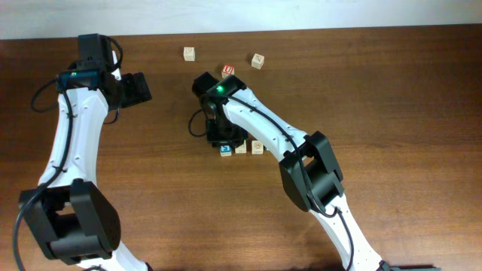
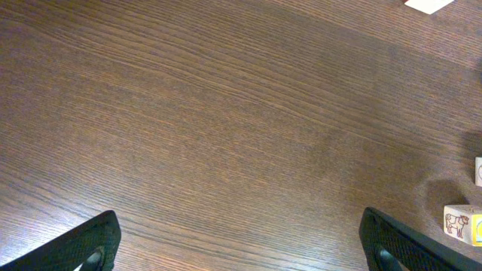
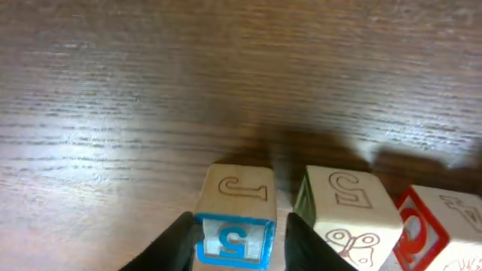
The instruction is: Rotate 4 blocks
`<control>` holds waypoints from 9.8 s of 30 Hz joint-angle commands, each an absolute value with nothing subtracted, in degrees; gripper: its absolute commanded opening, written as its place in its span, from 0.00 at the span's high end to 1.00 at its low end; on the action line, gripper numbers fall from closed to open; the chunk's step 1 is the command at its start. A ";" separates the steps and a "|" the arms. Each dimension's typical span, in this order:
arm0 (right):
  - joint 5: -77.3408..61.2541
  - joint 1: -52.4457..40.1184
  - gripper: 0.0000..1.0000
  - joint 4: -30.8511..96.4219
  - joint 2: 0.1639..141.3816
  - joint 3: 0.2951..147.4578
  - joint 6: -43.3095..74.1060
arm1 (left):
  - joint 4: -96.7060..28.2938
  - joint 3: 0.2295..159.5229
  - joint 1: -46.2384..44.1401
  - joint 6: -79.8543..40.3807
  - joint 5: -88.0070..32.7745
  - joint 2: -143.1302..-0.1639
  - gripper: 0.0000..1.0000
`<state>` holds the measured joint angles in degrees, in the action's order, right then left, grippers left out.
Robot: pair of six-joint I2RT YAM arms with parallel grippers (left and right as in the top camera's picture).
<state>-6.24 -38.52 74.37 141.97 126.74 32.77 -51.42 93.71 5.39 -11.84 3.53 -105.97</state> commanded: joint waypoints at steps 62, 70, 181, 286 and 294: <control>-33.47 -8.27 0.96 42.04 115.79 74.13 7.92 | -42.11 73.91 -13.63 -29.06 -17.65 -110.45 1.00; -32.40 -8.43 0.96 40.86 115.79 74.13 7.94 | -39.64 73.91 -16.62 -30.37 -20.23 -114.67 1.00; -15.57 -22.50 0.96 45.01 121.36 87.66 8.60 | -31.94 75.05 -13.65 -31.46 -20.99 -116.51 1.00; -20.73 -12.78 0.96 52.64 119.55 83.77 7.77 | -44.99 75.05 -31.22 -26.09 -10.72 -112.84 1.00; -20.53 -12.78 0.96 52.64 119.55 83.79 7.77 | -43.86 75.05 -31.22 -26.04 -10.24 -112.84 1.00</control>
<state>-20.45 -12.47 52.47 120.07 84.29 8.34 -44.12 75.05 -31.55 -25.58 -10.07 -112.42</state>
